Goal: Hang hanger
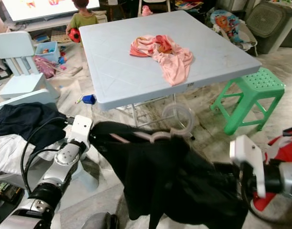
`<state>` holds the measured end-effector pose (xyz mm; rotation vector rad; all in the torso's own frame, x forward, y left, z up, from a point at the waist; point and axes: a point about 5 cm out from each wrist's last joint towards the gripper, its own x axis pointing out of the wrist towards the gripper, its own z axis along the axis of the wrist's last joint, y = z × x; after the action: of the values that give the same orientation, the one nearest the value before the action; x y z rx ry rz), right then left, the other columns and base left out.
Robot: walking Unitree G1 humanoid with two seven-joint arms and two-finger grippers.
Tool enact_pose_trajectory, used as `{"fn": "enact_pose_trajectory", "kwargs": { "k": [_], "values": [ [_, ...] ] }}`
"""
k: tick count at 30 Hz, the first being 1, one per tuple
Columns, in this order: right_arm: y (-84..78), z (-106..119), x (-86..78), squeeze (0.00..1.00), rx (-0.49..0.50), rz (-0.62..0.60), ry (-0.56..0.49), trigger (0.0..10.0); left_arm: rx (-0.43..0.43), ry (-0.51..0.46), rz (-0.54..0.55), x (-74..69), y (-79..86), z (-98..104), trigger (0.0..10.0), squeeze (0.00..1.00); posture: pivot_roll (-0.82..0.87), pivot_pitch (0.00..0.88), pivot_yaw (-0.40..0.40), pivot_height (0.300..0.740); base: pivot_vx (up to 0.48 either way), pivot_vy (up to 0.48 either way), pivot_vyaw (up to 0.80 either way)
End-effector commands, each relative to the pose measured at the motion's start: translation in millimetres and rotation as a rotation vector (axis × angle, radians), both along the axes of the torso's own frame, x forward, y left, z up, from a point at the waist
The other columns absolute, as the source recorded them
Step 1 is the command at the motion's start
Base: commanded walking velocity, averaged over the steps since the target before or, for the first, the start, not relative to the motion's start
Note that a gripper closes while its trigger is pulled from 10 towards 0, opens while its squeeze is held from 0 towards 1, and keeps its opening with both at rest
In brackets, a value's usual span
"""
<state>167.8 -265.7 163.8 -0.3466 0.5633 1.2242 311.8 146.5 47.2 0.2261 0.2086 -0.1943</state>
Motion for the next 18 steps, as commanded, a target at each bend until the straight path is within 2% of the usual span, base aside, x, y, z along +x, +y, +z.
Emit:
{"fn": "enact_pose_trajectory", "kwargs": {
  "k": [1,4,8,13,17,18],
  "values": [
    [-0.1,0.3,-4.2,0.00,-0.047,0.070,0.013,10.0,-0.006,-0.025,0.072,5.8,18.8,7.4,10.0,0.00,-0.09,0.000,0.052,0.740,0.000,0.000,0.00],
    [-5.1,-4.5,-7.4,0.00,-0.099,0.082,0.038,10.0,-0.008,-0.023,0.079,6.9,22.0,8.6,10.0,0.00,-0.09,0.000,0.051,0.740,0.000,0.000,0.00],
    [3.3,2.1,-7.1,0.00,-0.023,0.088,0.030,10.0,-0.009,0.006,0.075,4.9,21.7,3.4,10.0,0.00,-0.09,0.000,0.051,0.740,0.000,0.000,0.00],
    [13.3,18.4,5.0,0.00,0.131,0.040,-0.059,10.0,-0.023,0.053,0.005,-0.5,6.8,-4.9,10.0,0.00,-0.09,0.000,0.053,0.740,0.000,0.000,0.00],
    [23.9,40.1,21.4,0.00,0.337,-0.043,-0.162,10.0,-0.051,0.100,-0.179,-13.9,-20.4,-15.2,10.0,0.00,-0.09,0.000,0.055,0.740,0.000,0.000,0.00],
    [26.1,43.7,25.4,0.00,0.386,-0.065,-0.183,10.0,-0.071,0.096,-0.216,-16.8,-26.3,-15.0,10.0,0.51,-0.09,0.000,0.055,0.740,0.000,0.000,0.00]
  ]
}}
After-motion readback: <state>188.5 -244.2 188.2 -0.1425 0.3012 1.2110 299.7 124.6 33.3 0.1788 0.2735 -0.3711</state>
